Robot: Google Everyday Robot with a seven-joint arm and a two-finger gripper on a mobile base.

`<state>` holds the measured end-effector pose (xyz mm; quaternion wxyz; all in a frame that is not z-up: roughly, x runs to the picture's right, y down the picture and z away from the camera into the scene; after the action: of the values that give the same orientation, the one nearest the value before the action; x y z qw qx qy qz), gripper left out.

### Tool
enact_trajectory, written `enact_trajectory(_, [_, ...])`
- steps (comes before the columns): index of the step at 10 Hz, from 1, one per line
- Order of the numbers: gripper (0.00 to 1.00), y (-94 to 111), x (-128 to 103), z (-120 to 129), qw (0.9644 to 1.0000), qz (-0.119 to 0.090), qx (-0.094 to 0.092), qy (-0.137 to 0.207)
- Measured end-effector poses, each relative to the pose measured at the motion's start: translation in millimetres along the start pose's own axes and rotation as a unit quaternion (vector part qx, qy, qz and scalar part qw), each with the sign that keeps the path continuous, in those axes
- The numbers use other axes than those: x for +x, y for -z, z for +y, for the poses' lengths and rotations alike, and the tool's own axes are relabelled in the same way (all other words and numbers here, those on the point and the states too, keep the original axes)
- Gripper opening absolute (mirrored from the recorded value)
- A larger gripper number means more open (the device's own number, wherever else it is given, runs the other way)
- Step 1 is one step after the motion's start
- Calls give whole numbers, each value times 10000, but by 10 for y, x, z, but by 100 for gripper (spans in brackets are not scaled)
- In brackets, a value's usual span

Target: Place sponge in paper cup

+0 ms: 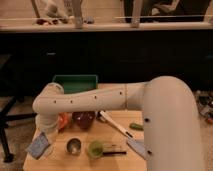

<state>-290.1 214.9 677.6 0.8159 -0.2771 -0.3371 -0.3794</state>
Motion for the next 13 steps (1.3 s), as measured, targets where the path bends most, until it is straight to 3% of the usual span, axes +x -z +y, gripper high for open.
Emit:
enact_trajectory(10, [0,-163,-11,-153,9998,-39,-154,84])
enact_trajectory(11, [4,-163,-10,-153,9998,-38,-154,83])
enact_trajectory(13, [25,-163,-10,-152,9998,-39,-155,82])
